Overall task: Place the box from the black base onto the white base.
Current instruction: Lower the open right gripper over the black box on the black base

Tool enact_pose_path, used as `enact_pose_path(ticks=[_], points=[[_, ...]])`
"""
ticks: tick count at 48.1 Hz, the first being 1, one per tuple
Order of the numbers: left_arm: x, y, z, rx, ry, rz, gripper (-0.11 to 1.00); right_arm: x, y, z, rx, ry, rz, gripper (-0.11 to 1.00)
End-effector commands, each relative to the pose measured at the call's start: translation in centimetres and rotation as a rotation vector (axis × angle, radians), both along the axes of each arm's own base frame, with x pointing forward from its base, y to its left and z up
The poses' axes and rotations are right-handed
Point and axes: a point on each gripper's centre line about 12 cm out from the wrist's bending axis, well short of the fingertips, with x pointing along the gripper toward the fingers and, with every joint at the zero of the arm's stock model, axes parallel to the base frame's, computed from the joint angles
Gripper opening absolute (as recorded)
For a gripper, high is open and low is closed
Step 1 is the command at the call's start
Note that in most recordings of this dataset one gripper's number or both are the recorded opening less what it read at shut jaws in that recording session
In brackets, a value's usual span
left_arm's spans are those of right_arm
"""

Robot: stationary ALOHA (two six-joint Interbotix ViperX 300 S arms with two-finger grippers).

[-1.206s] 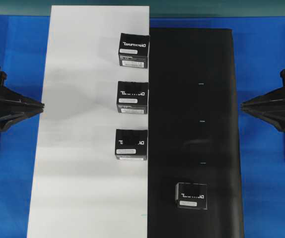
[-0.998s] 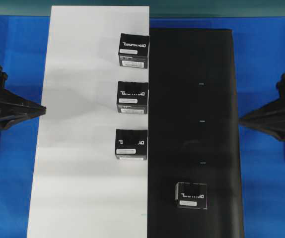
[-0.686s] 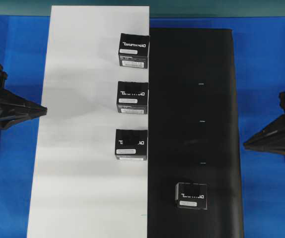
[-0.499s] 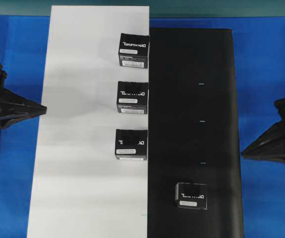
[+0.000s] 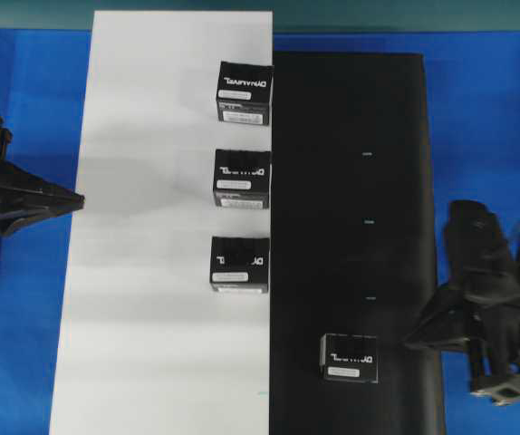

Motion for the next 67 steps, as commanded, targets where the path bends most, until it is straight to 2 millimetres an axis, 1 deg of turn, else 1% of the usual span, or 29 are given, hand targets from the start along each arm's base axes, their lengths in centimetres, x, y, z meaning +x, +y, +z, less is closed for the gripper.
enact_pose_path(ticks=[1, 7, 15, 19, 23, 25, 28, 34, 35, 38, 40, 43, 46, 54, 67], points=[[0.2, -0.1, 1.0, 0.003, -0.025, -0.007, -0.03, 0.6, 0.3, 0.0, -0.027, 0.029, 0.002, 0.05], [0.2, -0.2, 1.0, 0.003, -0.023, -0.008, -0.03, 0.6, 0.9, -0.7, -0.075, 0.085, 0.028, 0.05], [0.2, -0.2, 1.0, 0.006, -0.025, -0.008, -0.03, 1.3, 1.3, -0.8, -0.085, 0.125, 0.033, 0.07], [0.2, -0.2, 0.9, 0.006, -0.023, -0.008, -0.03, 1.7, 1.6, -0.9, -0.093, 0.142, 0.039, 0.11], [0.2, -0.2, 1.0, 0.006, -0.025, -0.008, -0.03, 1.8, 2.1, -1.0, -0.104, 0.158, 0.058, 0.19], [0.2, -0.2, 0.9, 0.006, -0.022, -0.010, -0.03, 1.9, 2.3, -1.0, -0.106, 0.166, 0.063, 0.25], [0.2, -0.2, 1.0, 0.004, -0.023, -0.008, -0.03, 2.0, 2.8, -0.9, -0.104, 0.170, 0.069, 0.41], [0.2, -0.5, 0.9, -0.004, -0.017, -0.023, -0.03, 2.5, 3.0, -1.2, -0.119, 0.208, 0.064, 0.78], [0.2, -0.5, 0.8, -0.005, -0.012, -0.025, -0.03, 2.5, 3.0, -1.3, -0.132, 0.223, 0.066, 0.83], [0.2, -0.5, 0.6, -0.007, 0.006, -0.026, -0.03, 2.4, 3.0, -2.1, -0.201, 0.287, 0.082, 0.95], [0.2, -0.5, 0.4, -0.007, 0.023, -0.026, -0.03, 2.4, 3.0, -2.6, -0.237, 0.321, 0.085, 0.99], [0.2, -0.6, 0.2, -0.006, 0.045, -0.030, -0.03, 2.6, 2.9, -3.2, -0.279, 0.346, 0.078, 1.00], [0.2, -0.7, 0.1, -0.006, 0.051, -0.031, -0.03, 3.1, 3.0, -3.2, -0.305, 0.327, 0.068, 1.00], [0.0, -0.6, 0.5, -0.006, 0.039, -0.031, -0.03, 3.7, 3.4, -3.5, -0.296, 0.281, 0.041, 1.00], [-0.2, -0.6, 0.7, -0.008, 0.031, -0.031, -0.03, 4.2, 4.7, -4.8, -0.286, 0.263, 0.071, 1.00]])
